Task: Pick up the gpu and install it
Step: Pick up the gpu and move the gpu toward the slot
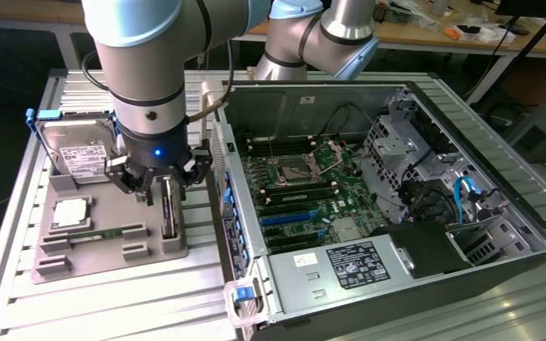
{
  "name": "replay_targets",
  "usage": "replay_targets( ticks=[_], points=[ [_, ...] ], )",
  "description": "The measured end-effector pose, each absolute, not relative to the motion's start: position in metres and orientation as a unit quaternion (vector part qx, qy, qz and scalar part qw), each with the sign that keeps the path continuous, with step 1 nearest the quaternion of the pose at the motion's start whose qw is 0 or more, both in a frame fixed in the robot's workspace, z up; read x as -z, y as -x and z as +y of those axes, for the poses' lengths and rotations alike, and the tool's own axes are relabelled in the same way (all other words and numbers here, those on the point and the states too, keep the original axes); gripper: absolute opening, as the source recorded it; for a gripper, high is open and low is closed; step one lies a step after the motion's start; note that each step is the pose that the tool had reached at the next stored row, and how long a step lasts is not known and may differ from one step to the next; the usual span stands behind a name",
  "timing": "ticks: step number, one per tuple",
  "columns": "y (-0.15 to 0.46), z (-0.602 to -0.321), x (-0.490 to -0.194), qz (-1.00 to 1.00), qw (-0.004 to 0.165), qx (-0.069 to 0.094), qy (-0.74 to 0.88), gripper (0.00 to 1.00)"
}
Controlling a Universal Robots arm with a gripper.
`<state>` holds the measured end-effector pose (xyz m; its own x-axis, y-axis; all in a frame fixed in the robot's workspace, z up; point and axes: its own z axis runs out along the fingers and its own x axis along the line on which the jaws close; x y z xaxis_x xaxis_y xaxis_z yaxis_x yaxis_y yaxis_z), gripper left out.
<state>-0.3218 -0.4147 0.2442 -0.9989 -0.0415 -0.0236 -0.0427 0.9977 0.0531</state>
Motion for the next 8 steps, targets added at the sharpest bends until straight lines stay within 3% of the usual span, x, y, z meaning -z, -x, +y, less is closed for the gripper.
replay_targets(
  ticks=[8],
  points=[
    [0.3218, -0.4146, -0.2442, 0.999, 0.011, -0.027, 0.021, 0.54]
  ],
)
